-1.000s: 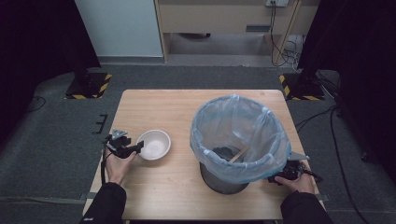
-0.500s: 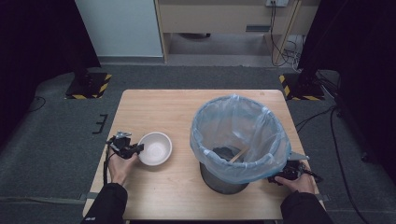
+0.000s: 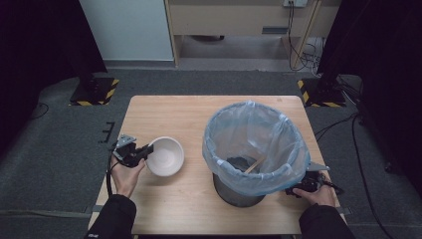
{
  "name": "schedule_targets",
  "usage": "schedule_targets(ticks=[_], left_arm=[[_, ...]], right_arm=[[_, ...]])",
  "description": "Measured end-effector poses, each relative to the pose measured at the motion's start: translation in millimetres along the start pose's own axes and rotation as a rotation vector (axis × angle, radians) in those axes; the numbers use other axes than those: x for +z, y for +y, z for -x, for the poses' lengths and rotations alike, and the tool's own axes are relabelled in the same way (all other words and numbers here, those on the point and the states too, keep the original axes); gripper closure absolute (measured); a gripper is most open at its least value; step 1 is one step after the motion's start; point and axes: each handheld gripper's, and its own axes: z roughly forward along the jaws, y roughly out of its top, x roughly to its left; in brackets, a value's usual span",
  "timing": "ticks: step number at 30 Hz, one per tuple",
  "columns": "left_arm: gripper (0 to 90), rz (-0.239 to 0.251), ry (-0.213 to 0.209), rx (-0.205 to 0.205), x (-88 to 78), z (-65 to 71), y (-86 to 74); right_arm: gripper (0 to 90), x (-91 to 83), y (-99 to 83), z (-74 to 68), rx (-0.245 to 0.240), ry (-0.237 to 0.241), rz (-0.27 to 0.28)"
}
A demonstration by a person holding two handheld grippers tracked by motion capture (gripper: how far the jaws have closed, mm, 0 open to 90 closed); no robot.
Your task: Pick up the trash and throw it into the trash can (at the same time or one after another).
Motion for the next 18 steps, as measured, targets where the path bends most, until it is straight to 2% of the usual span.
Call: schedule_targets(ticks=[18], left_arm=[[83.5, 0.326, 0.016, -0.003, -74.6, 3.1, 43.1]], right_arm=[[2.0, 0.0, 0.0, 0.0, 0.000, 0.000, 0.000]])
